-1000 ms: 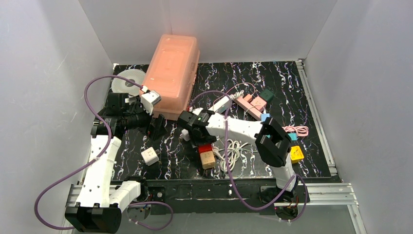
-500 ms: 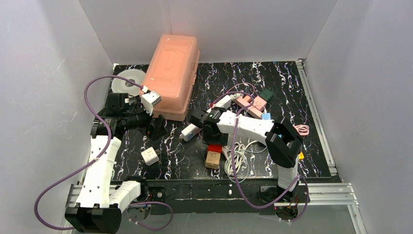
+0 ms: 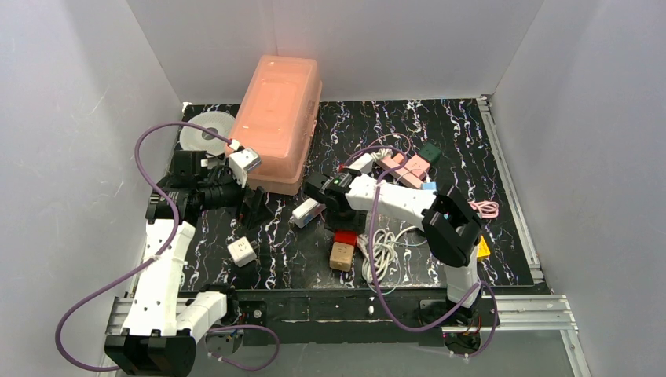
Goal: Pull the plug off the socket
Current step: Remove the plug from the socket.
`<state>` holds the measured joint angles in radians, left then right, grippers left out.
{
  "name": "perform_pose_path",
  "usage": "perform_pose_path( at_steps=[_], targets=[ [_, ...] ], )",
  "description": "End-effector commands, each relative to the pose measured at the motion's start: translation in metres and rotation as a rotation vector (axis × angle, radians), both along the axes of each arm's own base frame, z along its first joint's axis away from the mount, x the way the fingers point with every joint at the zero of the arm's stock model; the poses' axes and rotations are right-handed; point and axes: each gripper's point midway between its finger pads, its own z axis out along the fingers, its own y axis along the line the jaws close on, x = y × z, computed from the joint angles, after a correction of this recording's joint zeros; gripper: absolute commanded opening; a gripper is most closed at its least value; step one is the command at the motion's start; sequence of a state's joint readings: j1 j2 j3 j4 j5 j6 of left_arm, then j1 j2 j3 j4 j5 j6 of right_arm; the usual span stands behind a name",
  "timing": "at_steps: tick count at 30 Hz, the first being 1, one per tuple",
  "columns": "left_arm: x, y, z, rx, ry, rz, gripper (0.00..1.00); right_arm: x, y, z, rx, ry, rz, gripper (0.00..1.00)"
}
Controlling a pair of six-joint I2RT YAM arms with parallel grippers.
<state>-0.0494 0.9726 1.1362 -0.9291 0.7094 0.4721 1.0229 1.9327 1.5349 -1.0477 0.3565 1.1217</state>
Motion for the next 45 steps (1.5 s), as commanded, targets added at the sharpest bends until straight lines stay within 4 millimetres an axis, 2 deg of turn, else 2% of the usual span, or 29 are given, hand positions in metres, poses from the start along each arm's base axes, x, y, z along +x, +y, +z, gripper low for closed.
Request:
perform_pose_path(
  at_steps=[1,4,7,11,14,19,24,29,32,37,45],
  targets=[
    [-0.020,-0.020,0.025,-0.117,-0.022,-0.090,0.98,0.026,-0.009,0.045,0.049,-0.116,-0.138,0.01],
    [-0.027,-0.033,0.039,-0.162,-0.067,-0.132,0.98,0.046,-0.010,0.095,0.167,-0.213,-0.218,0.01],
    [-0.041,-0.050,0.045,-0.169,-0.124,-0.223,0.98,0.060,-0.011,0.137,0.271,-0.284,-0.279,0.01],
    [-0.059,-0.069,0.036,-0.134,-0.129,-0.301,0.98,0.064,-0.014,0.171,0.350,-0.344,-0.335,0.01],
    [-0.061,-0.083,0.033,-0.120,-0.184,-0.329,0.98,0.063,-0.014,0.180,0.395,-0.356,-0.362,0.01],
    [-0.051,-0.103,0.026,-0.024,-0.430,-0.369,0.98,0.060,-0.016,0.199,0.465,-0.382,-0.389,0.01],
    [-0.029,-0.117,0.039,0.084,-0.790,-0.358,0.98,0.056,-0.016,0.221,0.571,-0.410,-0.397,0.01],
    [-0.016,-0.132,0.059,0.152,-1.057,-0.312,0.98,0.053,-0.016,0.236,0.652,-0.428,-0.407,0.01],
    [-0.009,-0.141,0.069,0.146,-1.106,-0.273,0.98,0.051,-0.016,0.240,0.680,-0.429,-0.421,0.01],
    [0.001,-0.150,0.072,0.156,-1.096,-0.217,0.98,0.050,-0.019,0.244,0.713,-0.444,-0.456,0.01],
    [0.016,-0.162,0.068,0.209,-1.070,-0.180,0.98,0.045,-0.012,0.256,0.804,-0.465,-0.501,0.01]
  ],
)
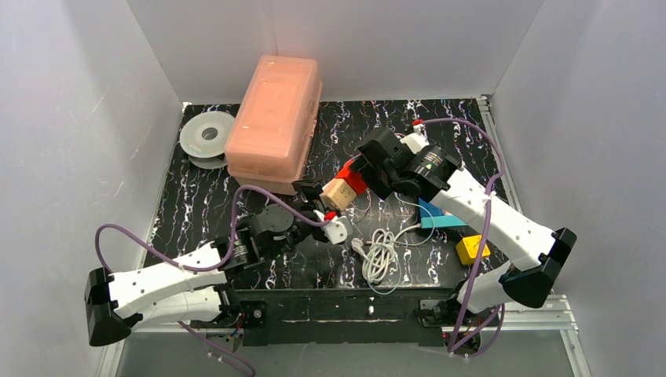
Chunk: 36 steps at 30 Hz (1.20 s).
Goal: Pull the plug off the socket
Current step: Remove the plug from the socket.
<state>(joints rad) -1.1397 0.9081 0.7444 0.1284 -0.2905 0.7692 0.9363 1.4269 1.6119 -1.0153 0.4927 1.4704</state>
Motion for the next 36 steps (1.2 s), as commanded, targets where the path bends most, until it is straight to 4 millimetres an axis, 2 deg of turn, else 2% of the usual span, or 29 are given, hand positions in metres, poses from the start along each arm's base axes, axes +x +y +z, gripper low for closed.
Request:
perform_pose_path(
  at_steps=[1,7,12,13,14,15,16,17,18,19,21,25,26,27,32,36],
  targets=[
    [0.011,-0.002,0.029,-0.066,-0.042,0.060,0.98,-0.001,0.014,0.044,0.198,-0.084,-0.039,0.01],
    [0.009,-0.006,0.021,-0.057,-0.008,0.050,0.98,-0.003,0.018,0.049,0.209,-0.103,-0.040,0.01],
    [0.012,-0.005,0.024,-0.071,-0.008,0.070,0.98,-0.006,0.019,0.050,0.220,-0.104,-0.039,0.01],
    [0.013,-0.005,0.025,-0.075,-0.012,0.079,0.96,-0.006,0.019,0.051,0.223,-0.108,-0.039,0.01],
    [0.015,-0.004,0.027,-0.081,-0.015,0.087,0.90,-0.007,0.018,0.052,0.224,-0.112,-0.039,0.01],
    [0.017,-0.002,0.030,-0.089,-0.018,0.099,0.81,-0.008,0.017,0.053,0.227,-0.115,-0.041,0.01],
    [0.019,0.001,0.034,-0.103,-0.016,0.114,0.68,-0.009,0.016,0.053,0.232,-0.118,-0.042,0.01],
    [0.021,0.003,0.037,-0.115,-0.016,0.126,0.48,-0.010,0.015,0.053,0.235,-0.119,-0.041,0.01],
    [0.023,0.005,0.040,-0.124,-0.019,0.136,0.33,-0.011,0.014,0.052,0.237,-0.118,-0.040,0.01],
    [0.024,0.007,0.042,-0.129,-0.024,0.142,0.23,-0.012,0.014,0.051,0.239,-0.118,-0.038,0.01],
    [0.026,0.010,0.044,-0.137,-0.028,0.151,0.13,-0.013,0.017,0.051,0.250,-0.118,-0.025,0.01],
    [0.030,0.014,0.054,-0.160,-0.040,0.158,0.05,-0.017,0.033,0.052,0.253,-0.128,0.055,0.01],
    [0.031,0.015,0.057,-0.161,-0.046,0.160,0.02,-0.018,0.037,0.053,0.249,-0.128,0.083,0.04],
    [0.033,0.018,0.060,-0.163,-0.048,0.167,0.00,-0.020,0.039,0.053,0.244,-0.121,0.102,0.11],
    [0.039,0.035,0.072,-0.177,-0.035,0.192,0.00,-0.031,0.038,0.059,0.220,-0.134,0.194,0.67],
    [0.032,0.045,0.075,-0.154,-0.015,0.152,0.00,-0.046,0.022,0.066,0.159,-0.161,0.292,0.77]
  ],
)
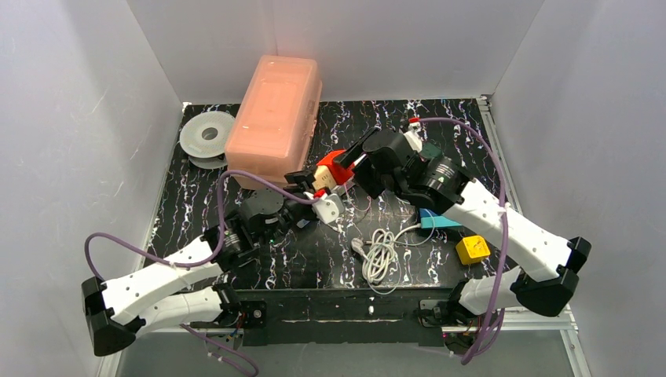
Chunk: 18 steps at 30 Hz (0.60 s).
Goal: Pull the plug off the socket
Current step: Remove the plug from the socket.
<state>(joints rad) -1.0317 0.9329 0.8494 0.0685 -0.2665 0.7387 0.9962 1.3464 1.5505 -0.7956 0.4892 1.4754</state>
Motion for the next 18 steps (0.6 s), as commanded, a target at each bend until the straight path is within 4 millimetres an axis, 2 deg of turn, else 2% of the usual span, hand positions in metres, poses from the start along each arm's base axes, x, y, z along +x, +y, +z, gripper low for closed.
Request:
perform_pose_path(
  at_steps=[1,4,6,10,14,18],
  targets=[
    [0.003,0.032,0.048,-0.106,-0.022,0.053,0.00,-0.045,-0.010,0.028,-0.059,-0.094,0.285,0.79],
    [-0.008,0.040,0.043,-0.077,0.020,-0.003,0.00,-0.064,-0.015,0.038,-0.110,-0.259,0.498,0.82],
    [-0.020,0.044,0.045,-0.064,0.026,-0.060,0.00,-0.080,-0.021,0.035,-0.212,-0.419,0.694,0.83],
    [-0.051,0.039,0.041,-0.037,0.099,-0.217,0.00,-0.092,-0.044,0.028,-0.433,-0.681,0.914,0.85],
    [-0.092,0.029,0.043,-0.015,0.192,-0.423,0.00,-0.114,-0.045,0.047,-0.503,-1.030,1.133,0.86],
    [-0.115,0.026,0.047,0.017,0.265,-0.527,0.00,-0.126,-0.043,0.081,-0.536,-1.286,1.204,0.87]
  ],
)
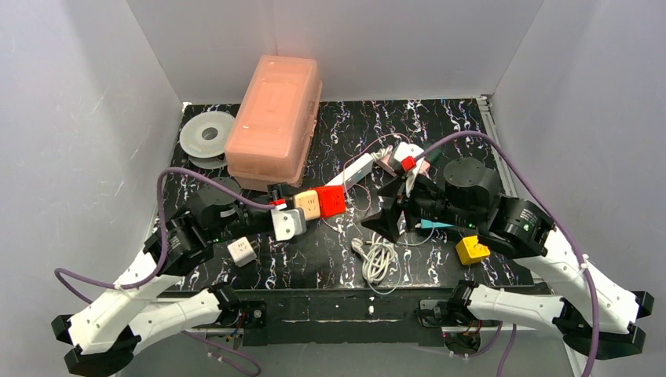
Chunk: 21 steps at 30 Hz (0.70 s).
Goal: Pull the plug off the socket
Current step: Remove the plug from the socket.
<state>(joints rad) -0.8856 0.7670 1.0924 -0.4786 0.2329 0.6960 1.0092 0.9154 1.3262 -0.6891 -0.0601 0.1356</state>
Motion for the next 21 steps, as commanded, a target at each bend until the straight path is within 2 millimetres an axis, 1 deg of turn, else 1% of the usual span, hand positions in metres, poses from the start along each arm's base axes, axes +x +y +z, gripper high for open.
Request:
perform_pose_path(
  at_steps=[1,3,7,11,17,18,21],
  targets=[
    [-0.044,-0.007,0.017,0.000,0.072,-0.219,0.00,-0.014,0.012,0.057,0.054,-0.409,0.281,0.87],
    [-0.049,-0.007,0.020,0.005,0.081,-0.244,0.00,-0.017,0.017,0.062,0.045,-0.429,0.325,0.88],
    [-0.052,-0.008,0.028,0.010,0.085,-0.265,0.00,-0.025,0.032,0.062,0.040,-0.471,0.392,0.88],
    [-0.058,-0.008,0.032,0.003,0.092,-0.289,0.00,-0.033,0.047,0.056,0.024,-0.525,0.429,0.89],
    [-0.059,-0.008,0.042,-0.015,0.078,-0.293,0.00,-0.046,0.062,0.044,-0.030,-0.587,0.465,0.90],
    [-0.059,-0.009,0.043,-0.018,0.078,-0.294,0.00,-0.046,0.065,0.043,-0.043,-0.595,0.462,0.90],
    [-0.060,-0.010,0.049,-0.031,0.079,-0.297,0.00,-0.038,0.073,0.035,-0.099,-0.634,0.417,0.90]
  ],
)
